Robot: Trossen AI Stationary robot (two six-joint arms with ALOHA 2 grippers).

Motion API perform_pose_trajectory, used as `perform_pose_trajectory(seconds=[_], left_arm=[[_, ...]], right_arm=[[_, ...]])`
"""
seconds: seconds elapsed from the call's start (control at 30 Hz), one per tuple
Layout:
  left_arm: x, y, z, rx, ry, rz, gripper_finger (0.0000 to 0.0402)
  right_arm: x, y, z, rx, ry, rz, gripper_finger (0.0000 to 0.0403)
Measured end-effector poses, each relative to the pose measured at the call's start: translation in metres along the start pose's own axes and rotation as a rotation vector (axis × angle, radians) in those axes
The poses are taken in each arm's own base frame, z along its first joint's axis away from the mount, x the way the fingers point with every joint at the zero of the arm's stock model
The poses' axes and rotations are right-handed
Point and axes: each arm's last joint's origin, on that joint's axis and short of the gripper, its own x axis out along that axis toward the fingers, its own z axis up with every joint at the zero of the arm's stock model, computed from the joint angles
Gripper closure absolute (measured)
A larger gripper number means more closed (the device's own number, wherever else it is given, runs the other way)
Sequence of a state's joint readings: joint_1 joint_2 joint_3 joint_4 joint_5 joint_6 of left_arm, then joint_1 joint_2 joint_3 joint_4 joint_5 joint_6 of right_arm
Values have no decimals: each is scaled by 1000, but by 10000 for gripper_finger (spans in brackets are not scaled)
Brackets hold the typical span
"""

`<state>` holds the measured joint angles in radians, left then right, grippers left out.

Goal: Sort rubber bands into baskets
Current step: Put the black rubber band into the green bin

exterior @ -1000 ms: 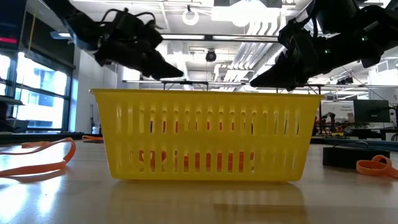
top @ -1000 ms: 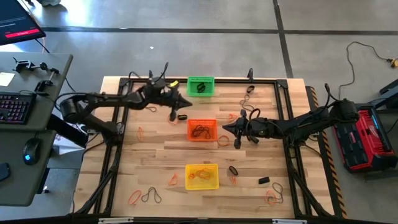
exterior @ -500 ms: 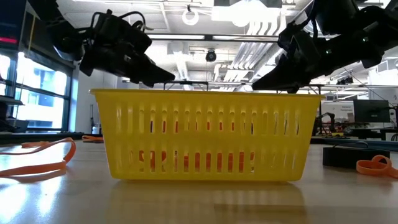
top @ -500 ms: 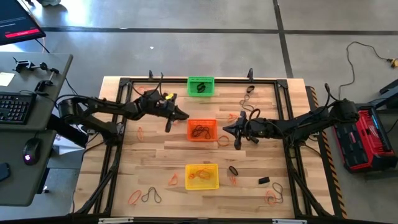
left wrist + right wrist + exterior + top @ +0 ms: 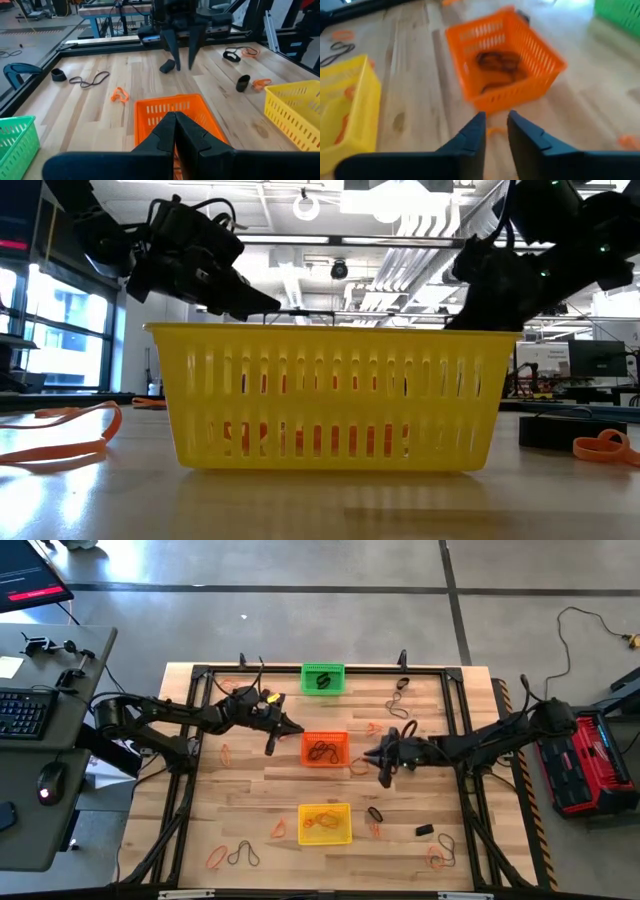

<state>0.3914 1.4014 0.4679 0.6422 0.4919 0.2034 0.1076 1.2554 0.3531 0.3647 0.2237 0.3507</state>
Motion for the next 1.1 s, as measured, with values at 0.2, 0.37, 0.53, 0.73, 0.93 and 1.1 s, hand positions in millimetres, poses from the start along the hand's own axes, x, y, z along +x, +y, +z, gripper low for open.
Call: perform_pose_trajectory(seconds=[0.2,0.37,0.53,0.73,0.93,1.1], left_arm=[[0,0,0,8,1,0,401],[0,0,0,8,1,1,401],[0,0,0,8,1,1,401],[0,0,0,9,2,1,401],[0,0,-2,27,15,0,401],[0,0,-2,26,16,-1,401]], right_arm=[[-4,21,-1,19,159,42,274],[-17,45,17,-33,354,12,257],[-41,66,32,-74,536,-36,250],[-69,88,41,-87,673,-64,232],[-77,107,41,-100,863,-101,192],[-71,126,38,-129,943,-95,152]])
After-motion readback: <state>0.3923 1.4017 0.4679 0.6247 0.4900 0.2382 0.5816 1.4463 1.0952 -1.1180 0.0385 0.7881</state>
